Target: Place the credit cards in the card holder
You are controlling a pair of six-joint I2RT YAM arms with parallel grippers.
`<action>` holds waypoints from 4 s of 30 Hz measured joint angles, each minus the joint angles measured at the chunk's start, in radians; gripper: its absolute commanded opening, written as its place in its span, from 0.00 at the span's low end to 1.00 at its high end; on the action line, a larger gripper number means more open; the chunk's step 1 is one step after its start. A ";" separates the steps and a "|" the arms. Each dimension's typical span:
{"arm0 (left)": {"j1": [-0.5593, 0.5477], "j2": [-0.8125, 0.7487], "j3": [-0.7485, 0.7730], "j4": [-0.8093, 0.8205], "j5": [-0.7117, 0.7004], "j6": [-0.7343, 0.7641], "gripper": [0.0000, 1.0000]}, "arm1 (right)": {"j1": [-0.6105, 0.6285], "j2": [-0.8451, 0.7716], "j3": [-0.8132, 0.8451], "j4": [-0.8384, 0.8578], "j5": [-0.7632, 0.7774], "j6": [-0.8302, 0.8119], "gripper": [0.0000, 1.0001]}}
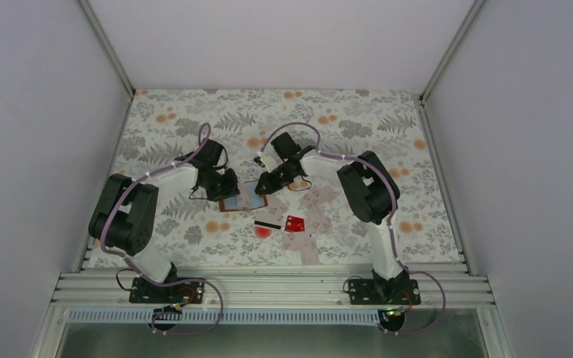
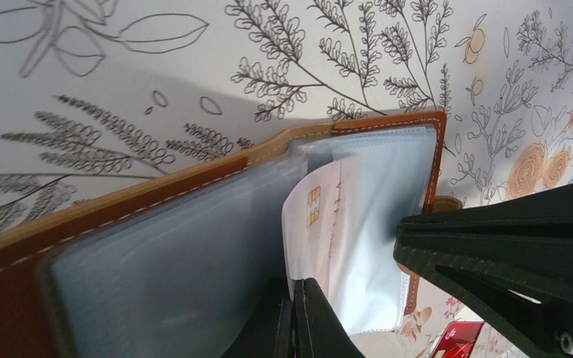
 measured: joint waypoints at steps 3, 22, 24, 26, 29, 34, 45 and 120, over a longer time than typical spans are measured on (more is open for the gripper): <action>0.000 0.023 0.001 0.018 0.023 -0.001 0.02 | 0.000 0.000 0.000 0.000 0.000 0.004 0.04; -0.002 0.080 0.019 0.051 0.083 0.000 0.02 | -0.018 -0.086 0.010 -0.119 0.064 0.039 0.30; -0.003 0.087 0.025 0.051 0.087 0.000 0.02 | -0.029 -0.118 0.009 -0.127 0.074 0.051 0.31; -0.003 0.095 0.031 0.048 0.091 0.001 0.03 | -0.041 -0.153 0.003 -0.124 0.084 0.063 0.31; -0.008 0.108 0.044 0.045 0.095 0.002 0.04 | -0.048 -0.167 -0.010 -0.108 0.095 0.079 0.31; -0.023 0.134 0.069 0.041 0.097 0.003 0.18 | -0.051 -0.119 -0.040 -0.075 0.076 0.110 0.30; -0.043 0.160 0.123 -0.010 0.080 -0.012 0.30 | -0.056 -0.058 -0.041 -0.019 0.008 0.153 0.25; 0.136 -0.112 -0.041 -0.300 -0.246 0.316 0.33 | 0.253 0.094 0.352 -0.465 0.962 0.032 0.53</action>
